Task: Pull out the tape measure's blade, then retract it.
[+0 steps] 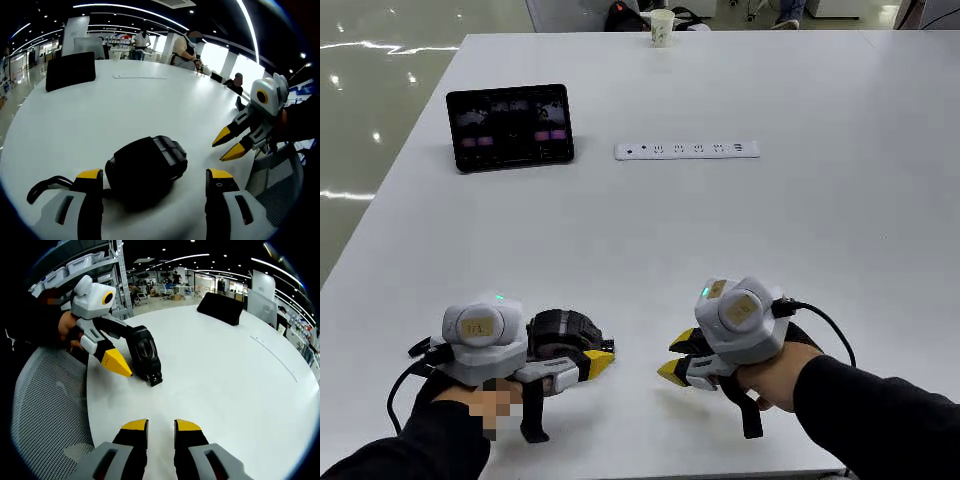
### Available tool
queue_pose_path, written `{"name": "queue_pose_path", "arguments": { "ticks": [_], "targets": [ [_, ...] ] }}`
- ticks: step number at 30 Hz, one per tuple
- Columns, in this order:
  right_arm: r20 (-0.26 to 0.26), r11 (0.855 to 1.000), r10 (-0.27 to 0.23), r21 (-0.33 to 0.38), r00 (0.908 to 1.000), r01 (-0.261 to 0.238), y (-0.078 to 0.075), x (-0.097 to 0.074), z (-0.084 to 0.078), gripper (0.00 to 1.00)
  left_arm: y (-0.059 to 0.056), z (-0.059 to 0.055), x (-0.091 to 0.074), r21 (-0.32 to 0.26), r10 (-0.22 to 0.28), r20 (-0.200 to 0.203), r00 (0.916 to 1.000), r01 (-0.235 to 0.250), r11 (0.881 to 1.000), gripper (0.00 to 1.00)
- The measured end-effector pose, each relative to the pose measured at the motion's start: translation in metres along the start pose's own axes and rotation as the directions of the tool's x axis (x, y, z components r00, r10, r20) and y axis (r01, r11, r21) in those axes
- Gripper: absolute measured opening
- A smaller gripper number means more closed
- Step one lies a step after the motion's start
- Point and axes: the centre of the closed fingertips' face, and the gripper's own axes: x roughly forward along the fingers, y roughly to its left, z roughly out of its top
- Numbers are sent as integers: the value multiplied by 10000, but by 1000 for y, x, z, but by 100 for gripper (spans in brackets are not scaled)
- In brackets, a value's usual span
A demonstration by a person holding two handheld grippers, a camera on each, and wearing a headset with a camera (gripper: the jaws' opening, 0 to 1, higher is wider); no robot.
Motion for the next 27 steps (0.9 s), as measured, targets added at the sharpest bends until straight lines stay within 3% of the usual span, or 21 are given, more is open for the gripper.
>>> {"name": "queue_pose_path", "arguments": {
  "ticks": [5,12,14,17,20,22,27],
  "targets": [
    [75,9997,-166,182,9998,164,-4,-13,-9,20,4,-2,-7,356,-210,-68,9998,212,9991,94],
    [102,9983,-382,454,9992,377,-10,-32,-25,24,13,-5,-21,394,-568,-104,9983,572,9976,99],
    [128,9973,-467,567,9988,459,-13,-39,-30,25,8,-13,-25,406,-1074,-463,9931,1093,9932,99],
    [118,9957,-618,705,9980,608,-17,-48,-36,26,7,-20,-31,401,-1418,-622,9879,1444,9887,99],
    [122,9934,-771,860,9969,758,-22,-57,-42,27,15,-25,-40,1221,-1155,-863,9895,1256,9845,99],
    [128,9920,-897,898,9959,882,-26,-62,-47,29,16,-24,-46,2119,-1085,-789,9910,1231,9695,99],
    [140,9883,-1194,976,9927,1175,-35,-77,-56,34,18,-33,-57,2285,-1216,-1134,9861,1450,9627,99]
  ]
}}
